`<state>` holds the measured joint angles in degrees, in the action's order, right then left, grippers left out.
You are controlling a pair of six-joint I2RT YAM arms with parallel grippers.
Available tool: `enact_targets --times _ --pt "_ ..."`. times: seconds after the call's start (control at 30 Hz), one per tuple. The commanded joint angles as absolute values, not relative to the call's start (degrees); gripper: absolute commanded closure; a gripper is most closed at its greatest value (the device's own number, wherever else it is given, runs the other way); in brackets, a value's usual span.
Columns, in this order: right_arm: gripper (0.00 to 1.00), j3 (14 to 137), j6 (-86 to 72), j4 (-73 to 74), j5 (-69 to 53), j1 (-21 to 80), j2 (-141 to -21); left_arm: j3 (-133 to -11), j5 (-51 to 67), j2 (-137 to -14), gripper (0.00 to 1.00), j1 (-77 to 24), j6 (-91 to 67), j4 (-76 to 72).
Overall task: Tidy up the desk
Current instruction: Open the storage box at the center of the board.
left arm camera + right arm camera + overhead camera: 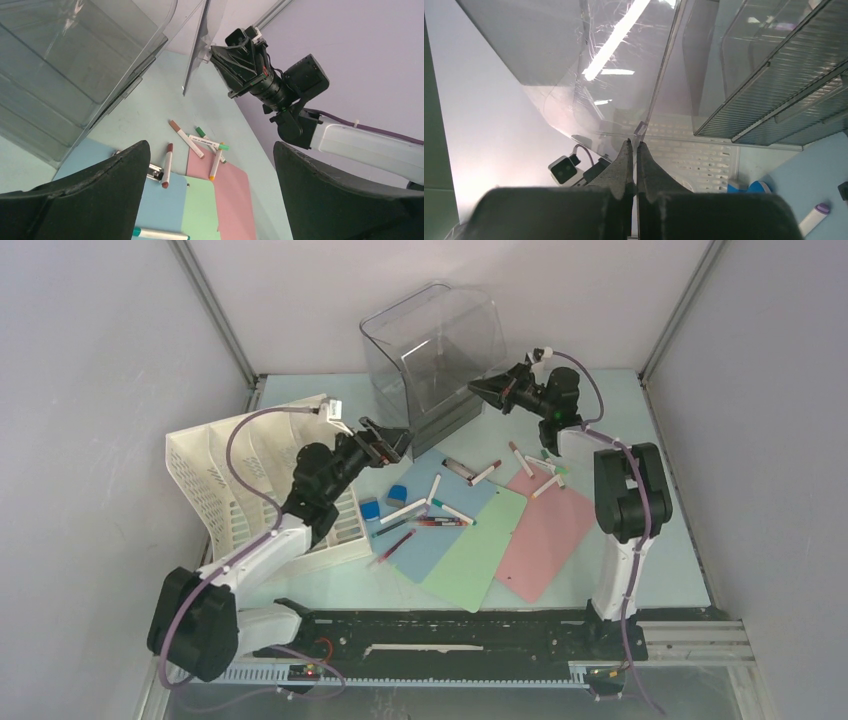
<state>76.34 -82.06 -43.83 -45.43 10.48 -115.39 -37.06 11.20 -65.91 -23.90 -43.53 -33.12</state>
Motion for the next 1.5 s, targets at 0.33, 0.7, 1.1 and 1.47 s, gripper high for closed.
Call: enact_targets --times 0.33,0.7,1.1,1.47 --pt "1.0 76.76 -83.27 -48.6 -44.46 10.98 -107.57 -48.09 10.11 -78.17 0.01 -25.05 -47.61 -43.68" --pt "1.0 76.81 -83.45 -48.59 -44.73 11.19 -106.41 -58.22 10.67 -88.57 0.17 -25.05 -53.07 -43.68" --pt "1.0 76.73 -83.75 -49.3 -45.97 11.31 -105.68 -63.16 11.71 -93.56 0.48 -24.98 -56.27 -43.69" --pt "0.97 75.83 -79.04 -50.49 -50.67 11.12 -103.19 -63.07 14.08 -92.29 0.96 -24.5 -56.16 -44.65"
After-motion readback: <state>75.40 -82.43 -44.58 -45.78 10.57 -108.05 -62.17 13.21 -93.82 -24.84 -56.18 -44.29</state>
